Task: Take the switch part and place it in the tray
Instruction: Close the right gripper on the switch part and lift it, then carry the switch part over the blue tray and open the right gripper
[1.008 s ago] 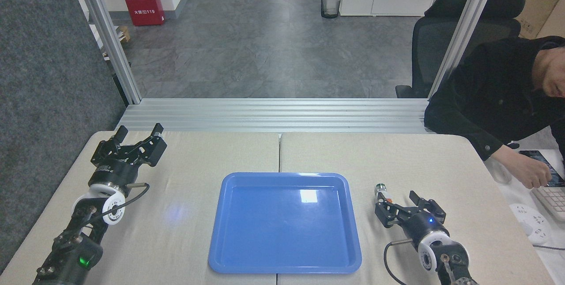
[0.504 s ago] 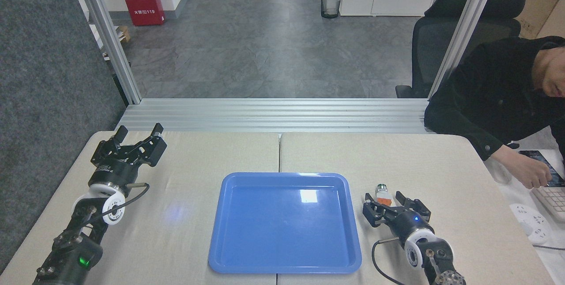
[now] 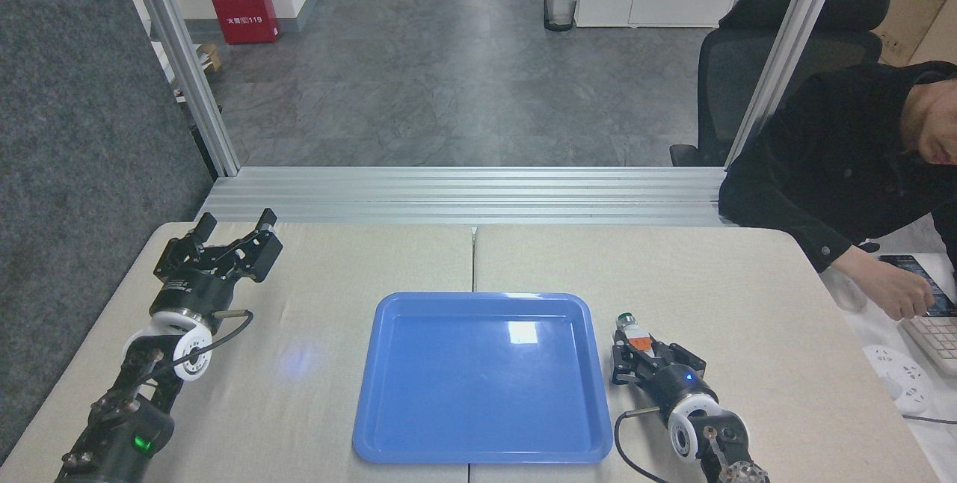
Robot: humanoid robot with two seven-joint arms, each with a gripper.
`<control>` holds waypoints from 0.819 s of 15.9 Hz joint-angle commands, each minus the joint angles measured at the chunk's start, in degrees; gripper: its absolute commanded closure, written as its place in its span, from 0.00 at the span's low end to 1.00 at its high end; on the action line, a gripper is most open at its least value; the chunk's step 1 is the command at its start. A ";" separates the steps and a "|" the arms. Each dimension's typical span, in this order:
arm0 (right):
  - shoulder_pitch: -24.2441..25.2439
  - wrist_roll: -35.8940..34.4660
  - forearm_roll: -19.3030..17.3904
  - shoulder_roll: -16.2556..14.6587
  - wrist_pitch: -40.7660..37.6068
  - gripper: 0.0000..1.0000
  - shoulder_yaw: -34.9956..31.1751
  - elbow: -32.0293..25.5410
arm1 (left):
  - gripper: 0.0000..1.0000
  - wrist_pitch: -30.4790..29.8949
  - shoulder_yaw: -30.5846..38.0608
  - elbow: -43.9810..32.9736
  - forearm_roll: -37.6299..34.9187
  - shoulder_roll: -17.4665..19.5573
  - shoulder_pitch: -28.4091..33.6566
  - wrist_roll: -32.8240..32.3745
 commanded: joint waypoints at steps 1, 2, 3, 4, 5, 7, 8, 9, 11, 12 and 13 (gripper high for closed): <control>-2.94 -1.63 -10.03 0.56 5.50 1.00 -1.11 -6.30 | 0.00 0.01 0.00 0.00 0.00 0.00 0.02 -0.03; -3.39 -1.63 -13.82 0.38 5.60 1.00 -0.94 -11.39 | 0.00 0.09 0.00 0.00 0.00 0.00 0.02 -0.03; -3.39 -1.46 -16.03 1.08 4.99 1.00 -0.32 -17.10 | 0.00 0.01 0.09 0.00 0.00 0.00 0.02 -0.03; -2.70 -1.19 -16.58 1.43 2.29 1.00 1.25 -23.77 | 0.00 0.09 0.00 0.00 0.00 0.00 -0.07 -0.03; -0.60 -0.23 -16.06 3.35 -3.22 1.00 6.14 -27.49 | 0.00 0.10 0.00 0.00 0.00 0.00 0.02 -0.03; 2.66 6.07 -10.13 6.97 -8.80 1.00 11.27 -28.32 | 0.00 0.01 0.00 -0.09 0.00 0.00 0.02 -0.03; 3.97 10.19 -3.12 7.06 -10.73 1.00 11.89 -27.97 | 0.00 0.09 0.00 -0.09 0.00 0.00 0.02 -0.03; 5.55 11.89 1.39 6.97 -14.92 1.00 11.81 -27.44 | 0.00 0.10 0.00 -0.09 0.00 0.00 0.02 -0.03; 6.27 12.26 6.51 6.89 -16.38 1.00 11.55 -25.17 | 0.00 0.10 0.00 -0.09 0.00 0.00 0.02 -0.03; 6.27 12.34 7.58 6.89 -13.85 1.00 11.29 -22.89 | 0.00 0.10 0.00 -0.09 0.00 0.00 0.02 -0.03; 6.27 12.26 7.59 6.89 -10.34 1.00 11.46 -20.34 | 0.00 0.10 0.00 -0.09 0.00 0.00 0.02 -0.03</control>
